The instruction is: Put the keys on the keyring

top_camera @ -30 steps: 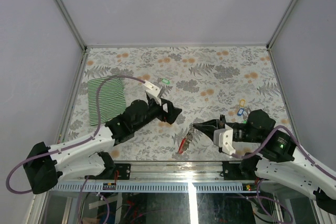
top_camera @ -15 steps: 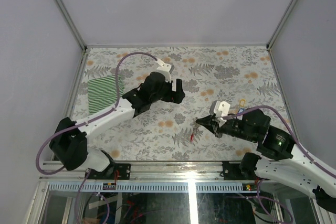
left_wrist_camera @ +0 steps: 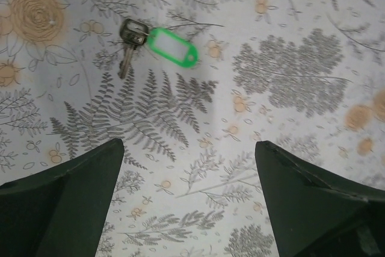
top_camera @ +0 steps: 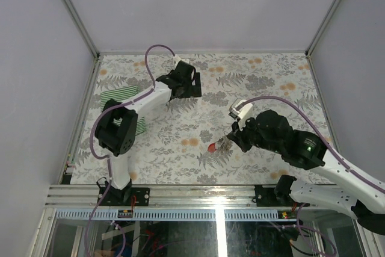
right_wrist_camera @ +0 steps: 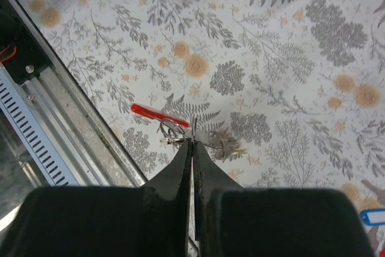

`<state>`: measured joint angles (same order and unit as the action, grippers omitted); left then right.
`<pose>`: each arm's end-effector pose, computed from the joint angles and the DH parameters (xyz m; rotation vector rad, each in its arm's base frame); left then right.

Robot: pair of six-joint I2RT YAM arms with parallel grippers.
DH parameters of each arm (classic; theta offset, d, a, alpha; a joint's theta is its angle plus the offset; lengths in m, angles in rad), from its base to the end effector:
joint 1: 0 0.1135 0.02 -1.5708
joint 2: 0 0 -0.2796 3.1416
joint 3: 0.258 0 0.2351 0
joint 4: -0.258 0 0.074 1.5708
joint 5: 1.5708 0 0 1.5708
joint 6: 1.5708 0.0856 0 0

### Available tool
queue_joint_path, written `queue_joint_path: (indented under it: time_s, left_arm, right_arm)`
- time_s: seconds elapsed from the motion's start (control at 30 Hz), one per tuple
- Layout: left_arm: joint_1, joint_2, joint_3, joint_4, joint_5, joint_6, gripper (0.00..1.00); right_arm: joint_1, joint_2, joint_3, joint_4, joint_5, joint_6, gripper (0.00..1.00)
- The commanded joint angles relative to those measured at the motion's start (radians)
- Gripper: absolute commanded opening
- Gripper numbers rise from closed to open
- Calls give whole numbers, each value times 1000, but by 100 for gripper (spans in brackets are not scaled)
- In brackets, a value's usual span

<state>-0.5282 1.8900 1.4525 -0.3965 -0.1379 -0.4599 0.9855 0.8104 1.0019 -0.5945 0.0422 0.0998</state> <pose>0.3909 -0.2145 0.2194 0.0181 2.4153 -0.2952 0.1056 0.1529 0.3557 -0.8460 1.8500 0.6573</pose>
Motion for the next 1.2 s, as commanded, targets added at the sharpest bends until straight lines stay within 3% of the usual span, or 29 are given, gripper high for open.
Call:
queue_joint_path:
  time_s: [0.0,0.23,0.4,0.67,1.17]
  left_arm:
    - [35,72,97,-94,-79,-44,94]
    - [77,200,202,-89,-98,-127,75]
    - [80,265,252,-97,-157,-183,67]
    - [80,338,310,-83,-137,-216,53]
    - [80,387,354,-74,-174,-237,44]
  right_arm:
    - [0,43,86,-45,19,72,0]
    - [-1,78,76,-49,43,124,0]
    - [-1,94,73,-45,17,132,0]
    - [0,89,53,-38,-13,144,0]
    - [-1,80,35,-46,-14,131,0]
